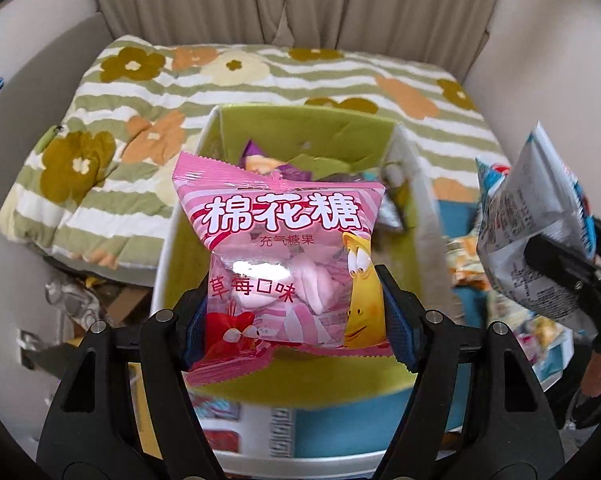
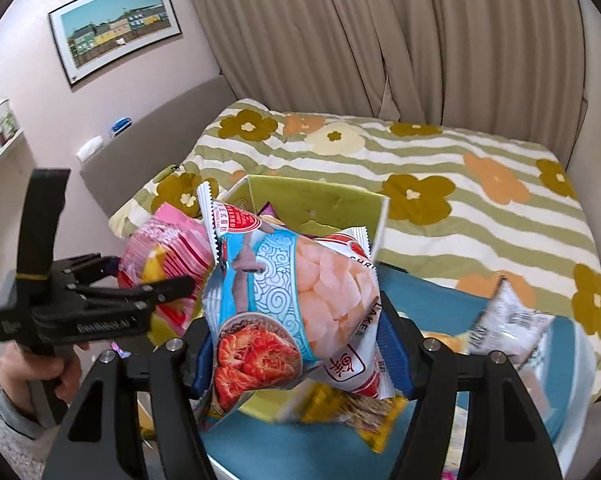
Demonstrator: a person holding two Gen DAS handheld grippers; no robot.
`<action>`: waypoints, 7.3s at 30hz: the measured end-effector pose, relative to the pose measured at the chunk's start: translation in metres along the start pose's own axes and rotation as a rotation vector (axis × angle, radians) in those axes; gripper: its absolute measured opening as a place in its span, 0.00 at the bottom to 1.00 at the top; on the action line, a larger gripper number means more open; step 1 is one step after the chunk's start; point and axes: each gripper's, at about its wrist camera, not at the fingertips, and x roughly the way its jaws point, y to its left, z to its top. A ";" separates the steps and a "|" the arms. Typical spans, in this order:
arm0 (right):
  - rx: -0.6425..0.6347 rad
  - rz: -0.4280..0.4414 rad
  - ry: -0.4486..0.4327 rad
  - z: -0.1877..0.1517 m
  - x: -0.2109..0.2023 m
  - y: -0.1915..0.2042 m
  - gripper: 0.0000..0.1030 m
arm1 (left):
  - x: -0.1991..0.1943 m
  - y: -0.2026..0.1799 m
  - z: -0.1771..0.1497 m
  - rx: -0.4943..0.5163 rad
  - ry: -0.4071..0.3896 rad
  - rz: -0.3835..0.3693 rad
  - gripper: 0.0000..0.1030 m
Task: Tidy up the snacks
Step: 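Carry pink bag with left tool while right tool carries blue-red bag to box, then release pink bag with left tool while right tool drops blue-red bag in box, then move both tools back over the remaining snack bags, then grasp blue-yellow bag with left tool while right tool grasps grey corn-roll bag, then carry blue-yellow bag with left tool while right tool carries grey bag to box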
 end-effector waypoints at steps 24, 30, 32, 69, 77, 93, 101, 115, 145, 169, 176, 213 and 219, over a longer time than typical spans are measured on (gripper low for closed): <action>0.174 -0.118 0.115 0.011 0.084 0.036 0.63 | 0.039 0.052 -0.010 0.116 0.076 -0.082 0.99; 0.192 -0.143 0.130 0.012 0.104 0.039 0.65 | 0.042 0.059 -0.012 0.121 0.082 -0.090 0.99; 0.191 -0.159 0.134 0.011 0.109 0.042 0.72 | 0.043 0.061 -0.012 0.123 0.088 -0.097 0.99; 0.147 -0.173 -0.065 -0.031 -0.033 0.012 0.85 | -0.050 -0.035 -0.045 0.105 -0.065 -0.092 0.99; 0.182 -0.229 -0.075 -0.071 -0.098 -0.043 0.85 | -0.067 -0.120 -0.070 0.143 -0.087 -0.130 0.99; 0.263 -0.343 -0.041 -0.165 -0.186 -0.142 0.85 | -0.043 -0.270 -0.098 0.287 -0.033 -0.200 0.99; 0.448 -0.417 -0.010 -0.201 -0.180 -0.172 0.85 | 0.005 -0.316 -0.088 0.486 0.063 -0.229 0.99; 0.906 -0.459 -0.019 -0.241 -0.134 -0.211 0.85 | 0.099 -0.369 -0.094 0.906 0.193 -0.215 0.99; 1.178 -0.527 -0.064 -0.266 -0.074 -0.256 0.85 | 0.163 -0.392 -0.100 1.031 0.283 -0.274 0.57; 0.875 -0.455 -0.081 -0.214 -0.125 -0.232 0.50 | 0.068 -0.374 -0.061 0.758 0.119 -0.256 0.55; 0.719 -0.410 -0.107 -0.189 -0.154 -0.211 0.50 | 0.017 -0.364 -0.061 0.655 0.035 -0.237 0.55; 0.239 -0.080 0.000 0.014 0.036 -0.032 0.50 | 0.055 -0.025 0.081 0.135 0.040 -0.050 0.60; 0.277 -0.136 0.038 0.018 0.056 -0.035 0.50 | 0.080 -0.018 0.084 0.160 0.066 -0.062 0.99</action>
